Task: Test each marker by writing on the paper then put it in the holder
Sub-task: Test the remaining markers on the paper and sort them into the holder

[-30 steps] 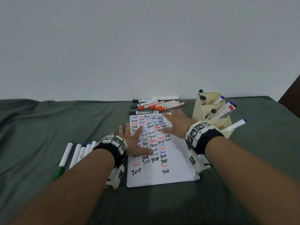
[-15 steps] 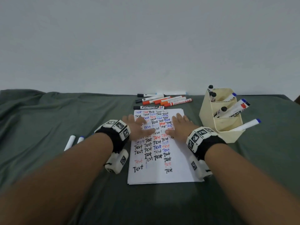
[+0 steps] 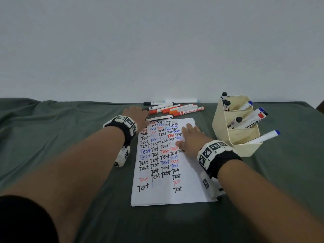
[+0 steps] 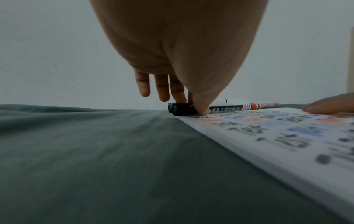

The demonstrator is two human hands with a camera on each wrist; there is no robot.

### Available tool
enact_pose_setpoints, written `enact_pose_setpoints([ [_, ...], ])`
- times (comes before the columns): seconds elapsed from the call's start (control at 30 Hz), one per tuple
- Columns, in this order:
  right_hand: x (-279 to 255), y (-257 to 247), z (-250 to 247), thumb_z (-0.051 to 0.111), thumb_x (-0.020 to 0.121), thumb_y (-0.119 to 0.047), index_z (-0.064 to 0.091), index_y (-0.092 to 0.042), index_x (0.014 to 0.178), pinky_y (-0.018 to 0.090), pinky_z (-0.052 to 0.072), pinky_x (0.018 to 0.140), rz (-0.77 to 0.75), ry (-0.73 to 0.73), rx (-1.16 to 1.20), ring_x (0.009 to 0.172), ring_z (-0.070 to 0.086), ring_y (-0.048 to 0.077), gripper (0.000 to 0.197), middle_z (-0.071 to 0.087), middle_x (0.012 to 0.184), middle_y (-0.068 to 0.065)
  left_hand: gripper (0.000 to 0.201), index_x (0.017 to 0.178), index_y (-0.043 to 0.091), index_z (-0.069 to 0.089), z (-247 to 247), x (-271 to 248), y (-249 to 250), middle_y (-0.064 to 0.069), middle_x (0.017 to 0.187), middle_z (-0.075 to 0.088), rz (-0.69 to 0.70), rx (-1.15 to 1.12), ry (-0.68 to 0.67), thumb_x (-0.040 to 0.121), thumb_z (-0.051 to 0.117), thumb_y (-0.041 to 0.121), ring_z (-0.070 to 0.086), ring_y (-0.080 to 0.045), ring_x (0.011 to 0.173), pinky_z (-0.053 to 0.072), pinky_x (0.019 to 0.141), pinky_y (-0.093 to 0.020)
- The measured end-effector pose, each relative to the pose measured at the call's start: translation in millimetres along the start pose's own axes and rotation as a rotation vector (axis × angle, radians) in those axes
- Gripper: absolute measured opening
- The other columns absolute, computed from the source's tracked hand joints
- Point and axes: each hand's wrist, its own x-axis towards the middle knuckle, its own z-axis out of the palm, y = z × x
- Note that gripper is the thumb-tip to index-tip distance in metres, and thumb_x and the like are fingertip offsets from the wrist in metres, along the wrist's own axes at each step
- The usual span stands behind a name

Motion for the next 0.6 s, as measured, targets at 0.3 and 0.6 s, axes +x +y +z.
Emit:
enact_pose_setpoints([
  [0.3,-8.8,-0.2,-8.7,0.048,0.104,-0.048,0.018,-0.018,0.16,0.045,0.026,0.12,-0.157,0.399,0.111,0.152,0.021,0.031,0.07,0.021,0.167,0.007,0.007,0.105,0.019,0.053,-3.8,-17.1,3.4,0.003,0.087,0.056,0.027,-0.175,0.201,0.098,0.053,0.018,0.053,-0.015,0.071,0.044,0.06,-0.029],
  [0.6,-11.3,-3.9,-12.4,0.045,0.107,-0.035,0.051,-0.019,0.139,0.044,0.044,0.102,-0.181,0.441,-0.008,0.128,0.047,0.031,0.036,0.06,0.132,0.009,0.011,0.108,0.013,0.054,-28.6,-72.9,39.8,-0.002,0.1,0.057,0.346,-0.377,0.211,0.103,0.045,0.018,0.05,-0.02,0.089,0.043,0.077,-0.037],
])
